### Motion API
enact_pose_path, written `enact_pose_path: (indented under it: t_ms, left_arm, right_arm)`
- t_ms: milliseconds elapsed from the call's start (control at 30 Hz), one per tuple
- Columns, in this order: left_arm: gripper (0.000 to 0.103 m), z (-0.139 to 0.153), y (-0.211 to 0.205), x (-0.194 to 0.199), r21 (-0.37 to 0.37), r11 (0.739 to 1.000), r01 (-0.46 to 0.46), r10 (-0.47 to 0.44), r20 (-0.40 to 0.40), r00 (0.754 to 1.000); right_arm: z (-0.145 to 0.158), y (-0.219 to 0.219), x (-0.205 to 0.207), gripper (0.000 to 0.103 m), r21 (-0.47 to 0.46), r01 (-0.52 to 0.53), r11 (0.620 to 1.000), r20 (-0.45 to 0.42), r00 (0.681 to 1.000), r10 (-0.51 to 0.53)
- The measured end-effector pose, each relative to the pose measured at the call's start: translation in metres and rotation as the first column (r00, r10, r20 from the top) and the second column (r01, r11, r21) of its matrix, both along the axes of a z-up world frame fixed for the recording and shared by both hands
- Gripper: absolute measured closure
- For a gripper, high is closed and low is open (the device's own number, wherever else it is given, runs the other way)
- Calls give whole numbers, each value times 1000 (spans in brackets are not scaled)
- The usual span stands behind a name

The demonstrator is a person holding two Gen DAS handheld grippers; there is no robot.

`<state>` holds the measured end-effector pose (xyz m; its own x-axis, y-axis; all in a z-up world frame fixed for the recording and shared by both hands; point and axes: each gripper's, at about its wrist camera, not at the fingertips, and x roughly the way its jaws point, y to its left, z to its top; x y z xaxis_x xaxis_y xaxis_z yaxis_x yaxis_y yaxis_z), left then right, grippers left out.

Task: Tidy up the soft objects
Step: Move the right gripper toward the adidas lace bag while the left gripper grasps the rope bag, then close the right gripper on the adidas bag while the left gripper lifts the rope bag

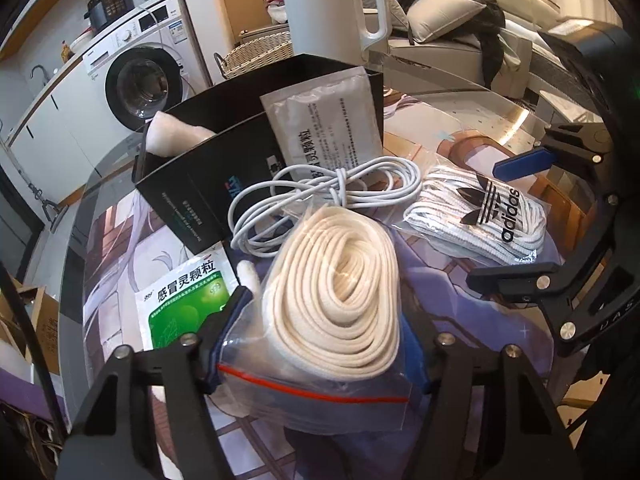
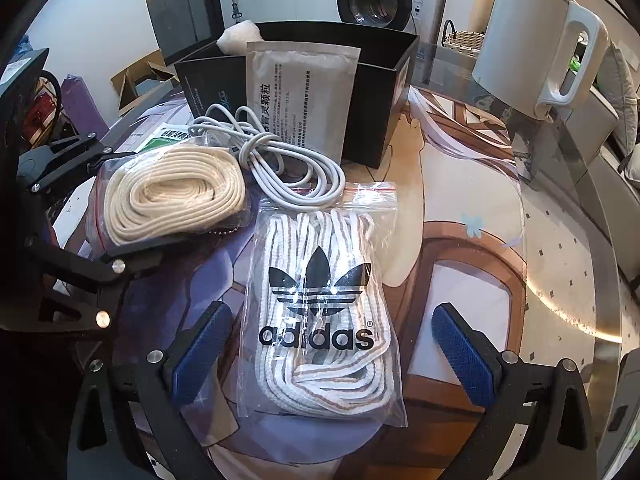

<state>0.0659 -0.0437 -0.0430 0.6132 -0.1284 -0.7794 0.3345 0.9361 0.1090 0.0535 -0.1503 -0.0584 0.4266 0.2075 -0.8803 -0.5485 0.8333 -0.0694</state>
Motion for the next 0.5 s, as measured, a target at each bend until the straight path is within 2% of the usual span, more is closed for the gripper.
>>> enact_pose_path:
  t_ms: [267, 367, 400, 433, 500]
  left_arm:
    - [44, 4, 3, -4, -21, 1000, -2, 2, 9, 1000]
    - [46, 6, 2, -7, -22, 1000, 0, 1, 16, 1000]
    - [49, 7, 2, -8, -30, 1000, 3, -3, 18, 1000]
    - [56, 8, 3, -9, -41, 999, 8, -8, 17, 1000]
    - [57, 12, 4, -10, -49, 999, 0, 2, 31, 1000]
  right_arm:
    - [0, 1, 1, 2, 3, -9, 1000, 2, 1000, 9]
    - [1, 1, 2, 11, 8, -13, 1000, 9, 1000, 13]
    - [3, 1, 1, 15, 10, -15, 1000, 13, 1000, 15]
    - [3, 1, 0, 17, 12, -17, 1000, 15, 1000, 16]
    - [4, 1, 0, 26, 15, -23, 1000, 16, 1000, 23]
